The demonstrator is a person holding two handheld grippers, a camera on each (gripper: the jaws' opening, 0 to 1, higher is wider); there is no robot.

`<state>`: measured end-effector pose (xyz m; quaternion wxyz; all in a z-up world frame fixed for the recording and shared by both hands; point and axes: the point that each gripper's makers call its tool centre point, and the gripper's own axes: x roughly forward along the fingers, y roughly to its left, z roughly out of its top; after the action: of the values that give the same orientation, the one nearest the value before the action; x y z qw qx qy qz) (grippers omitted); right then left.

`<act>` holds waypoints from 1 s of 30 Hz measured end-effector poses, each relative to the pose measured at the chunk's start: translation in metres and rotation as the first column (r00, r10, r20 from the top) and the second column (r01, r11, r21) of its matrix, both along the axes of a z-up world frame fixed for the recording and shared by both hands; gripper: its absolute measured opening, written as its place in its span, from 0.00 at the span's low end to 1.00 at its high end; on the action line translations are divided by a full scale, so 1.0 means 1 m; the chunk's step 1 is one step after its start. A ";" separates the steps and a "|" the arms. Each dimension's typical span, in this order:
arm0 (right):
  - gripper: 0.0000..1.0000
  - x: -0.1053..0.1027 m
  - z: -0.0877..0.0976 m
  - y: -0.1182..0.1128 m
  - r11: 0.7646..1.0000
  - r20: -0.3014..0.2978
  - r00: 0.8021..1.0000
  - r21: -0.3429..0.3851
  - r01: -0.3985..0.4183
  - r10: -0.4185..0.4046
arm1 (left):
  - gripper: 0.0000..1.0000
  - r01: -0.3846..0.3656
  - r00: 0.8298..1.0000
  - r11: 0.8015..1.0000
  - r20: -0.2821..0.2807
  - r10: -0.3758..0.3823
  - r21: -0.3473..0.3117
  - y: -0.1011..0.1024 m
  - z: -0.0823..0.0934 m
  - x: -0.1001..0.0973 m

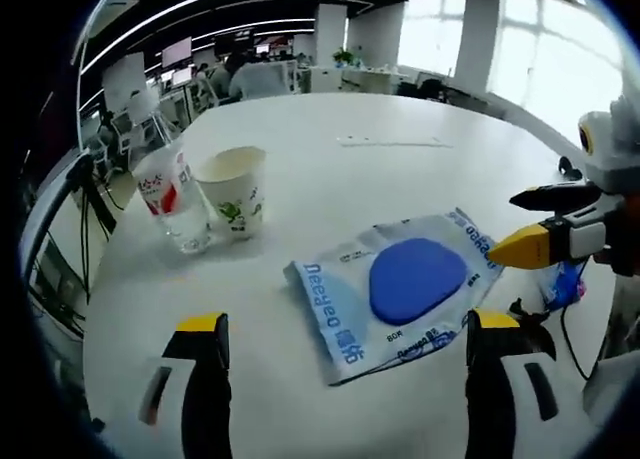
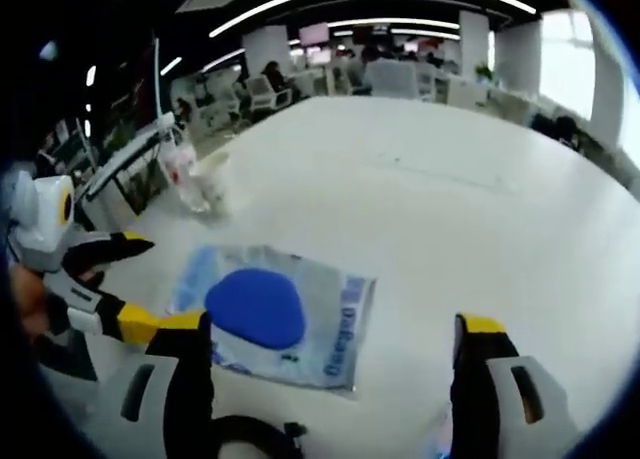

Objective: Arrange the tabletop items into an orderly group along one side of the table until the central work area is clear of visible clutter.

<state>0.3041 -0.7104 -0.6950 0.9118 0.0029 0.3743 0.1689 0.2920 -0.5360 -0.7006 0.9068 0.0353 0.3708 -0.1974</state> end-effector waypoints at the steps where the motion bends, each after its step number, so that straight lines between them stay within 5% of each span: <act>1: 0.98 0.000 -0.001 0.000 1.000 -0.001 1.000 0.002 0.002 -0.002 | 1.00 0.001 1.000 1.000 0.000 -0.001 0.001 -0.001 -0.001 0.001; 18: 0.90 -0.004 -0.022 0.008 1.000 -0.062 0.998 0.024 -0.007 0.009 | 0.86 -0.013 0.998 0.999 -0.054 0.011 -0.036 -0.009 -0.025 -0.001; 23: 0.79 -0.007 -0.033 0.008 1.000 -0.097 0.995 0.022 -0.011 0.013 | 0.79 -0.025 0.997 0.999 -0.069 0.022 -0.045 -0.008 -0.032 -0.002; 26: 0.64 -0.011 -0.039 0.008 0.999 -0.134 0.990 0.033 -0.039 0.043 | 0.69 -0.017 0.997 0.999 -0.077 0.013 -0.045 -0.009 -0.038 -0.002; 28: 0.58 -0.011 -0.040 0.006 0.999 -0.130 0.991 0.026 -0.038 0.041 | 0.62 -0.002 0.999 1.000 -0.046 0.002 -0.007 -0.005 -0.038 -0.002; 30: 0.53 -0.012 -0.042 0.006 0.999 -0.137 0.989 0.028 -0.042 0.046 | 0.59 -0.022 0.999 0.999 -0.042 0.020 -0.041 -0.007 -0.036 0.002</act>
<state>0.2926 -0.7046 -0.7367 0.8797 0.0177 0.4343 0.1930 0.2940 -0.5431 -0.7365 0.9014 0.0085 0.3860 -0.1960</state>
